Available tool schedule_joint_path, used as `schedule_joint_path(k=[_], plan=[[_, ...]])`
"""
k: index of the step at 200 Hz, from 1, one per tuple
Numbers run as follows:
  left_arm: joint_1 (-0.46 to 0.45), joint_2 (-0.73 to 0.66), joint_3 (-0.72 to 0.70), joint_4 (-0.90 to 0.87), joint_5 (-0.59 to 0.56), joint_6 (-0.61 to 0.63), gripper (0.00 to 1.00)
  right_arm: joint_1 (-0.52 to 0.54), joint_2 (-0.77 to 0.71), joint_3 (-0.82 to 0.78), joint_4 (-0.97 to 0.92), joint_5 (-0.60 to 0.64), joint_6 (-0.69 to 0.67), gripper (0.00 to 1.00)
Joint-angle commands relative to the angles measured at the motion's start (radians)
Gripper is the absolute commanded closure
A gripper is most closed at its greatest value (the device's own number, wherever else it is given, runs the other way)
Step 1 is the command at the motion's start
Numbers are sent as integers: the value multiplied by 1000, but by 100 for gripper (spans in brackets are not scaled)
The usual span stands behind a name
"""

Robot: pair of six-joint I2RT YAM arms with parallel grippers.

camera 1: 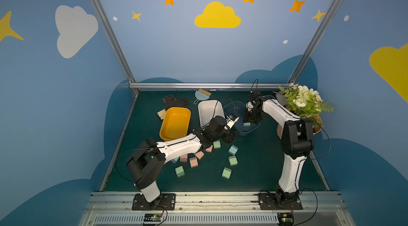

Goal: Place the plugs by color into the storage box
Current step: Place the plug in the storage box.

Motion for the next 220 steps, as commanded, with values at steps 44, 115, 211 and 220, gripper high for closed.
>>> schedule_joint_path(k=[44,115,211,220], plan=[[3,2,-24,-21,-32,-33,24,38,-49,21,-22,15,-28,42],[-8,-31,-24,-74,-8,-46,26,90,-258,-60,-7,-7,-19,43],[-118,-97,-114,-155,-13,72,31,157,-626,-466,66,-83,35,51],[-125,-104,-132,-156,0,62,32,161,-657,-504,64,-87,40,52]])
